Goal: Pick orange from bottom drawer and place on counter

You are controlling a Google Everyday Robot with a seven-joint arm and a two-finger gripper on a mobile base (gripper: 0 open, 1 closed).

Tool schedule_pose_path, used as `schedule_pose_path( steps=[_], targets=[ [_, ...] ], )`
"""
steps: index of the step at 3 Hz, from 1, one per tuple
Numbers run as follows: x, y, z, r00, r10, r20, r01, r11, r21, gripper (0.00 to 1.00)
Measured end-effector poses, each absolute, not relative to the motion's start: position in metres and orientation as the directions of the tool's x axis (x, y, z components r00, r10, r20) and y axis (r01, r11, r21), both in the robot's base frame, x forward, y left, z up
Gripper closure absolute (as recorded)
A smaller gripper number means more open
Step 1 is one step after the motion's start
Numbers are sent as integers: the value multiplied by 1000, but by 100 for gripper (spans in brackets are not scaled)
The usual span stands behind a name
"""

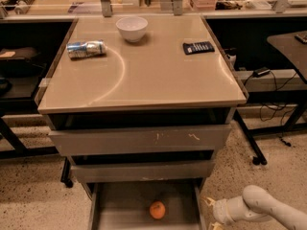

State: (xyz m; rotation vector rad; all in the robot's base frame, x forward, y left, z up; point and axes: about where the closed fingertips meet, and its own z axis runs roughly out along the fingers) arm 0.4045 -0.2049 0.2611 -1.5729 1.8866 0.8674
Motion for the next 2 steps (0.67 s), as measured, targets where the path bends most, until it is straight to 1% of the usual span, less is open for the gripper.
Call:
schedule_pose_path(
  steps=[1, 2],
  targets=[
    [404, -205, 261, -181, -643, -744, -983, 116, 140, 0],
    [410, -196, 254, -178, -618, -766, -984, 107, 142, 0]
  ],
)
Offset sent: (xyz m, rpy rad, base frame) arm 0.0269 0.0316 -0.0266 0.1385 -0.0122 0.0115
